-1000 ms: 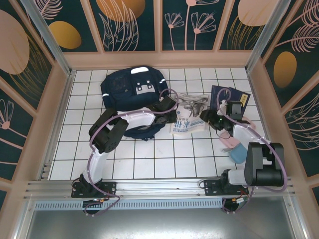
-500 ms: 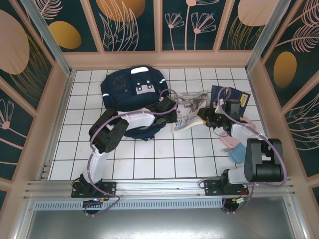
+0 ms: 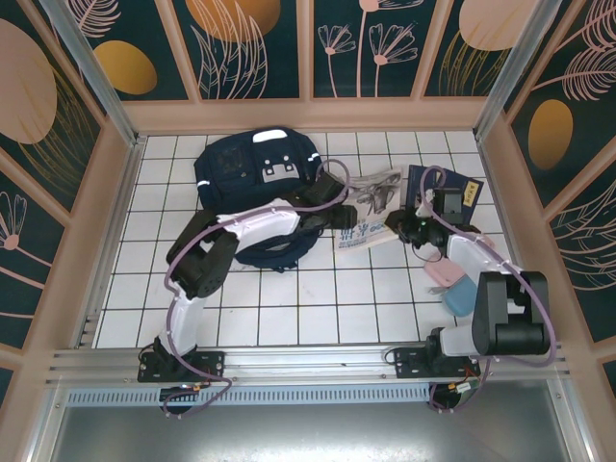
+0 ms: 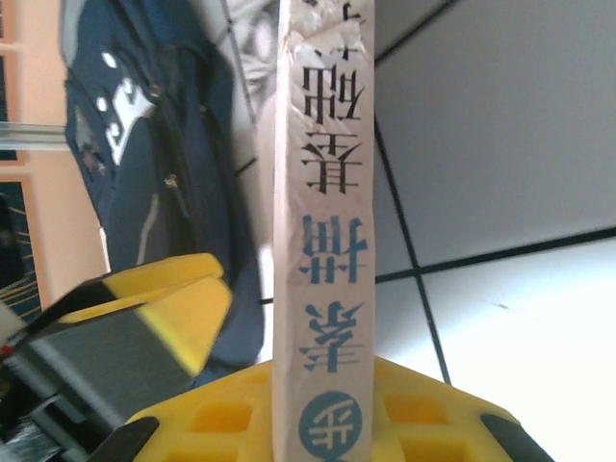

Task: Pack the student bag

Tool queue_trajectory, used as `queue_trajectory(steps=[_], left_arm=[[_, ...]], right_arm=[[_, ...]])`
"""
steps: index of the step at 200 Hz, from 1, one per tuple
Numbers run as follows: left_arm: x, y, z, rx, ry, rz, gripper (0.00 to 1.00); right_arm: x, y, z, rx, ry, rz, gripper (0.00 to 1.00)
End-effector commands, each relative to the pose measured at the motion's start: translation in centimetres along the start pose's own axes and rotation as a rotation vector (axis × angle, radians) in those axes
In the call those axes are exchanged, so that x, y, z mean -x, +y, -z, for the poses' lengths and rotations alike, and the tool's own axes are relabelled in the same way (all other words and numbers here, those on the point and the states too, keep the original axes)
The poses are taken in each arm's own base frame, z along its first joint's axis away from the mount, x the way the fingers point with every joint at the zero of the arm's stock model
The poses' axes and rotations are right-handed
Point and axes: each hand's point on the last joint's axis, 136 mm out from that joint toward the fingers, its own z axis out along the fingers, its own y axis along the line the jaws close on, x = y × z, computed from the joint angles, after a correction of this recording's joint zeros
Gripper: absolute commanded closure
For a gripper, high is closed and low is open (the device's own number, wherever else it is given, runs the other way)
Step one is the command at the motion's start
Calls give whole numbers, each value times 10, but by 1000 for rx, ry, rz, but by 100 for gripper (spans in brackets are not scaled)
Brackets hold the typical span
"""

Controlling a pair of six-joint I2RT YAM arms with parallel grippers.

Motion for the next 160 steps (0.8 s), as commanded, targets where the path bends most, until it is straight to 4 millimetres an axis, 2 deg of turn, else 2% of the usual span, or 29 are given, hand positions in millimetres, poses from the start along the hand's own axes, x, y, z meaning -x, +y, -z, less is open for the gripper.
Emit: queue_trajectory(steps=[1,24,34,37,56,77,103,120,130,141,150,160], left_arm=[[55,-3,65,-54,-145,35,30],[73,12,104,-104,-228,92,20],[72,22,112,-109,-245,115,16],[78,20,125,-128,-272,119,14],[78,40,148,-151,-318,184,10],[81,77,177,-65,-408,250,4],[78,128,219,105,-524,336,3],[71,148,253,199,-602,360,2],[66,155,271,241,-636,366,1],[59,158,282,255,-640,368,1],[53,157,283,248,-623,370,1],[45,158,279,243,-590,366,1]], right_arm=[[31,76,33,149,-132,238,100],[30,122,48,240,-139,343,100],[27,144,52,282,-129,385,100],[26,150,53,294,-126,396,100],[15,187,55,365,-98,466,100],[1,222,47,427,-52,521,100],[-25,265,26,527,45,573,100],[-47,293,13,602,114,607,100],[-58,302,6,646,159,605,100],[-69,303,-5,683,211,579,100],[-73,293,-20,676,250,540,100],[-77,274,-39,630,284,500,100]])
